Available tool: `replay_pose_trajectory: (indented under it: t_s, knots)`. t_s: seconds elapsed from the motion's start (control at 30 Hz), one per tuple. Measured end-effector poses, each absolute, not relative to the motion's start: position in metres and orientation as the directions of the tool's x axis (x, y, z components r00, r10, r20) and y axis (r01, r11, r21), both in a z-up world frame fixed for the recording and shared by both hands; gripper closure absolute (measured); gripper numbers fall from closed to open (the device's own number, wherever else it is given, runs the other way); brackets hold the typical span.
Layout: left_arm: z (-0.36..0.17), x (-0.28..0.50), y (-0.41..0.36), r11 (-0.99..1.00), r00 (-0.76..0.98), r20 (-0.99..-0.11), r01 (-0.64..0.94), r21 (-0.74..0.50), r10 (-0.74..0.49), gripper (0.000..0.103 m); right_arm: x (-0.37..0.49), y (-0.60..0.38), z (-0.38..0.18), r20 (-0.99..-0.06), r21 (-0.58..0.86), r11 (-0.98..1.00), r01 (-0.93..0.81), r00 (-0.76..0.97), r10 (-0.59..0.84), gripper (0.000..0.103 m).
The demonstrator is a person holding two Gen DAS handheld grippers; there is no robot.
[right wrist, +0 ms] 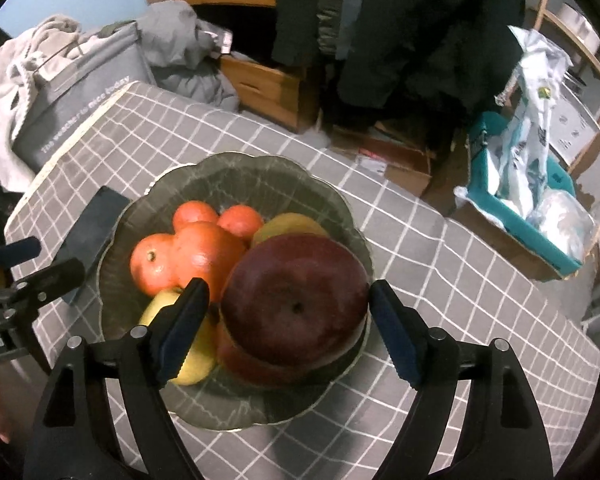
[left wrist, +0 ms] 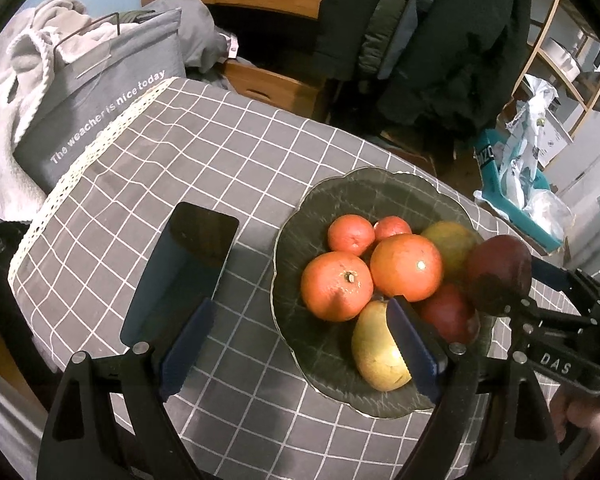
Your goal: Organize fruits
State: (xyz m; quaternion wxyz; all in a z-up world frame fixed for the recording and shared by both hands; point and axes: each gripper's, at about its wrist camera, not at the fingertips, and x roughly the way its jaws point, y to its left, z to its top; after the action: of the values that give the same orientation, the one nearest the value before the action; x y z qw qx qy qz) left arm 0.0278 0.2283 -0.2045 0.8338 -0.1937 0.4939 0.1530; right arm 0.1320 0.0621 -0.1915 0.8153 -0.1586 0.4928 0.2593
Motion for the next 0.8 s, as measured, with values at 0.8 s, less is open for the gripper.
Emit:
replay_pose_trajectory:
  t_s: [0.8]
  knots:
    - [-0.127, 0.003, 0.199, 0.914, 0.590, -0.801, -0.372, -0.161, 0.099, 0.005, 0.114, 0.000, -0.094, -0.764, 0.065, 0.864, -0.499, 0.533, 0.365, 0.022]
